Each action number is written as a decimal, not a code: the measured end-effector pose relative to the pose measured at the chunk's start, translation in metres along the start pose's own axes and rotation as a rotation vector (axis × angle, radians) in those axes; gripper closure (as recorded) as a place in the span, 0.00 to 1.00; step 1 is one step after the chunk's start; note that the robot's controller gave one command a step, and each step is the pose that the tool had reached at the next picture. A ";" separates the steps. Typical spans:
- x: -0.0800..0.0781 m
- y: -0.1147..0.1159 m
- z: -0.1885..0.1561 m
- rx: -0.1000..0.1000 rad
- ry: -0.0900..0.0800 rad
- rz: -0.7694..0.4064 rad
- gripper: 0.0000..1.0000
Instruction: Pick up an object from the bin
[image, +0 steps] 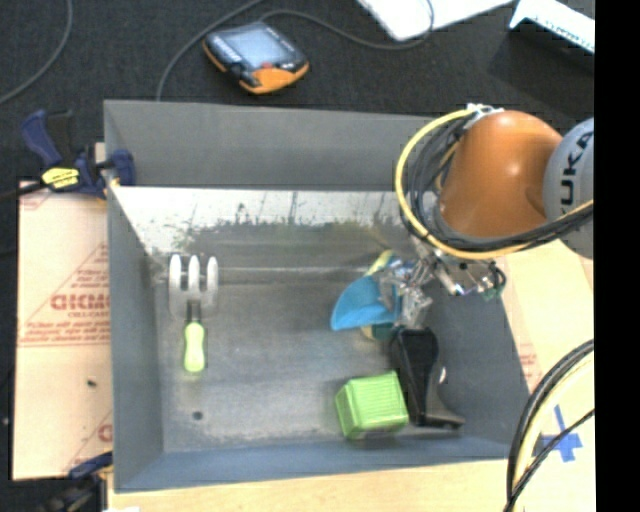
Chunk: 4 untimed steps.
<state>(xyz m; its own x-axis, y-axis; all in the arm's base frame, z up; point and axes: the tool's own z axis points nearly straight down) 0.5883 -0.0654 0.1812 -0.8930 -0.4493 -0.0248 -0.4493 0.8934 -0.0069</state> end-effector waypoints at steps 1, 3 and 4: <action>-0.002 -0.007 0.004 0.001 -0.004 0.013 1.00; -0.041 0.009 -0.014 0.005 -0.011 -0.321 1.00; -0.050 0.019 -0.079 0.010 -0.019 -0.321 1.00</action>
Offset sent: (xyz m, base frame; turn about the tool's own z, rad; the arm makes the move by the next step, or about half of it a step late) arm 0.0032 -0.0059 -0.0020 0.0181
